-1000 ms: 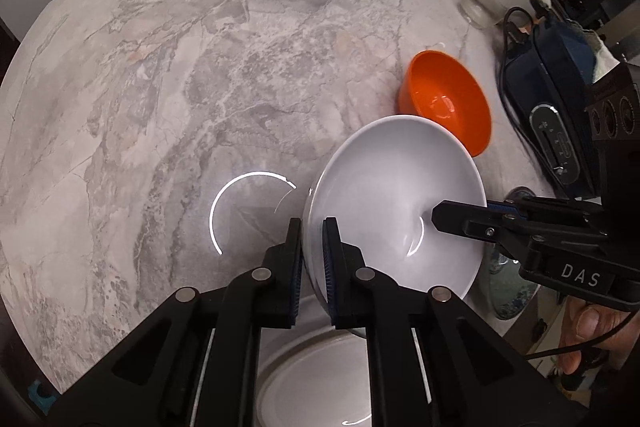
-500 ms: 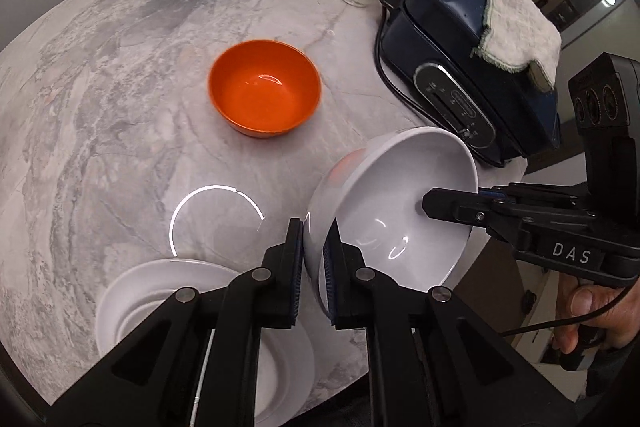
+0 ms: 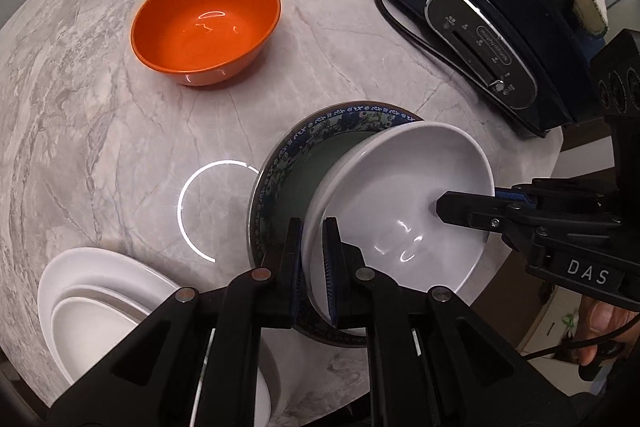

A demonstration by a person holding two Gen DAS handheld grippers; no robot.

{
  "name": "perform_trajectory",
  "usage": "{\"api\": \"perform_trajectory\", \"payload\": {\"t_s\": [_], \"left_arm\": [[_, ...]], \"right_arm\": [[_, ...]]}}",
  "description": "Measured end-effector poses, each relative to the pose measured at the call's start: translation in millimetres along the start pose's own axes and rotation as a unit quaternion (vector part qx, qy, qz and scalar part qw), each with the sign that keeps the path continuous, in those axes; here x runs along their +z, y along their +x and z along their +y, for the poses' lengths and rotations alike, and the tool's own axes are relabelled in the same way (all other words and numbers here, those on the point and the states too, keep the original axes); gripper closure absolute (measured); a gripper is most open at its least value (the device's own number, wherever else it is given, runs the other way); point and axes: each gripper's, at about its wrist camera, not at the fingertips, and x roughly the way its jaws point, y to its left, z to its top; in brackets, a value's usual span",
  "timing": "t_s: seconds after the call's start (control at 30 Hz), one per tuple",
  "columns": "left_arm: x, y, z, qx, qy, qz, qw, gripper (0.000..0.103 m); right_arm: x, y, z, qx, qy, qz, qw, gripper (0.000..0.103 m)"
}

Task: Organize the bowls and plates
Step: 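Lower the white bowl into the blue-patterned bowl and open both grippers, then move both grippers to the orange bowl and close on its rim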

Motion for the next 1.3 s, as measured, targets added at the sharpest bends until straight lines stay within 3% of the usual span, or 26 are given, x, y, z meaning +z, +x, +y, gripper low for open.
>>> {"api": "perform_trajectory", "payload": {"t_s": [0.4, 0.63, 0.73, 0.8, 0.87, 0.93, 0.97, 1.03, 1.17, 1.3], "left_arm": [[4, 18, 2, 0.02, -0.01, 0.005, 0.9997, 0.095], [4, 10, 5, 0.005, -0.024, -0.006, 0.9997, 0.089], [4, -4, 3, -0.015, -0.027, -0.019, 0.9993, 0.06], [3, -19, 0, -0.023, -0.024, -0.036, 0.9988, 0.029], [4, -38, 3, -0.044, -0.028, -0.053, 0.9973, 0.024], [10, -56, 14, -0.055, -0.036, -0.07, 0.9954, 0.017], [15, -65, 23, -0.057, -0.043, -0.077, 0.9946, 0.005], [30, -83, 44, -0.059, -0.053, -0.096, 0.9922, 0.0], [63, -104, 88, -0.003, -0.055, -0.14, 0.9887, 0.0], [95, -85, 130, 0.019, -0.088, -0.113, 0.9895, 0.0]], "right_arm": [[6, 13, -3, -0.021, -0.035, 0.017, 0.999, 0.09], [8, 14, -1, -0.028, -0.044, 0.017, 0.999, 0.09], [8, 10, -1, -0.029, -0.041, 0.013, 0.999, 0.088], [7, 4, 0, -0.031, -0.036, 0.006, 0.999, 0.088], [8, -10, 2, -0.026, -0.036, -0.01, 0.999, 0.078], [11, -28, 8, -0.008, -0.042, -0.037, 0.998, 0.05], [16, -37, 14, -0.002, -0.047, -0.053, 0.998, 0.042], [28, -52, 27, 0.013, -0.066, -0.078, 0.995, 0.025], [64, -58, 55, 0.031, -0.111, -0.102, 0.988, 0.02], [105, -39, 68, 0.032, -0.123, -0.089, 0.988, 0.02]]}}
